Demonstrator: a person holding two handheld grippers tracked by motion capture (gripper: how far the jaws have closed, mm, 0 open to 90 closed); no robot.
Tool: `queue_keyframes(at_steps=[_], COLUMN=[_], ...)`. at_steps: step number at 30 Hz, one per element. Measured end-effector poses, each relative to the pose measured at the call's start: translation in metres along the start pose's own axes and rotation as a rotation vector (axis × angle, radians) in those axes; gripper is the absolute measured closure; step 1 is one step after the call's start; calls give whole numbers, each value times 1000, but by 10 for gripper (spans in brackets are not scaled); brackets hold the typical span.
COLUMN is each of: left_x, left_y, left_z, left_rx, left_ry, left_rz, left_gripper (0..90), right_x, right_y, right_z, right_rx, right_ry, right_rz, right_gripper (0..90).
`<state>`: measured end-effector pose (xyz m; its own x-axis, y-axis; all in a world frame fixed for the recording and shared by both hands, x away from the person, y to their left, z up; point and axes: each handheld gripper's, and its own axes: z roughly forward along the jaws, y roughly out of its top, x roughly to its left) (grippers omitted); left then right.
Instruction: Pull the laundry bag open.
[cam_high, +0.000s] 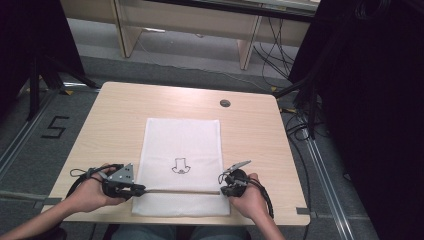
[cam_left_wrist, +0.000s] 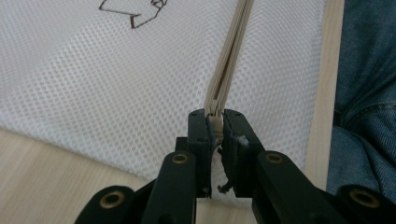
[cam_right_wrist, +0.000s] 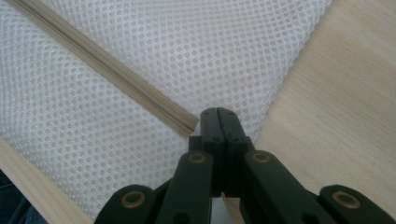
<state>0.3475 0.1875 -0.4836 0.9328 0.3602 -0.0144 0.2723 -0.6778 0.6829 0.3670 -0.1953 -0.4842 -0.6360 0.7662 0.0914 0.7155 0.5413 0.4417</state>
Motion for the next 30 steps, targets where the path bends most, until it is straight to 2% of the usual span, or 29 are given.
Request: queue_keyframes(at_steps=[1, 2, 3, 4, 5, 8, 10, 11, 12, 14, 15, 17, 20, 27, 29, 30], left_x=[0, 0, -1, -2, -2, -2, -2, -2, -2, 0, -1, 0, 0, -2, -1, -2], left_y=[-2, -3, -5, -6, -6, -6, -9, -10, -10, -12, -13, -15, -17, -20, -20, -20], left_z=[1, 2, 2, 3, 3, 1, 2, 2, 2, 0, 0, -1, -4, -7, -6, -6], left_rx=[-14, -16, 2, -6, -11, 5, 1, 21, 30, 33, 17, 31, 23, 33, 27, 21], left_ry=[-4, -10, -1, -8, -11, 2, 0, 15, 22, 9, 14, 28, 28, 29, 17, 19], left_rz=[-21, -25, -20, -31, -36, -20, -35, -15, -17, -23, -33, -28, -43, -38, -52, -54], left_gripper=[816, 816, 816, 817, 817, 816, 817, 816, 817, 817, 816, 816, 816, 816, 816, 815], right_x=[0, 0, 0, 1, 1, 1, 1, 1, 0, 0, 1, 0, 0, 1, 1, -1], right_y=[0, 0, 0, 0, 0, 0, 0, 0, 0, 0, 0, 0, 0, 0, 0, 0], right_z=[0, 0, 0, -1, -1, -1, -1, -1, 0, 0, -1, -1, -1, -1, -1, 0], right_rx=[0, 0, -2, 10, 7, 9, 10, 9, 8, 1, 12, 9, 11, 12, 13, 1], right_ry=[-1, 0, 2, 3, 2, 4, 4, 4, 4, -1, 3, 5, 5, 3, 3, 0], right_rz=[0, -1, -6, 20, 17, 19, 19, 17, 7, -1, 20, 22, 18, 20, 21, 0], right_gripper=[900, 900, 900, 900, 900, 900, 900, 900, 900, 900, 900, 900, 900, 900, 900, 900])
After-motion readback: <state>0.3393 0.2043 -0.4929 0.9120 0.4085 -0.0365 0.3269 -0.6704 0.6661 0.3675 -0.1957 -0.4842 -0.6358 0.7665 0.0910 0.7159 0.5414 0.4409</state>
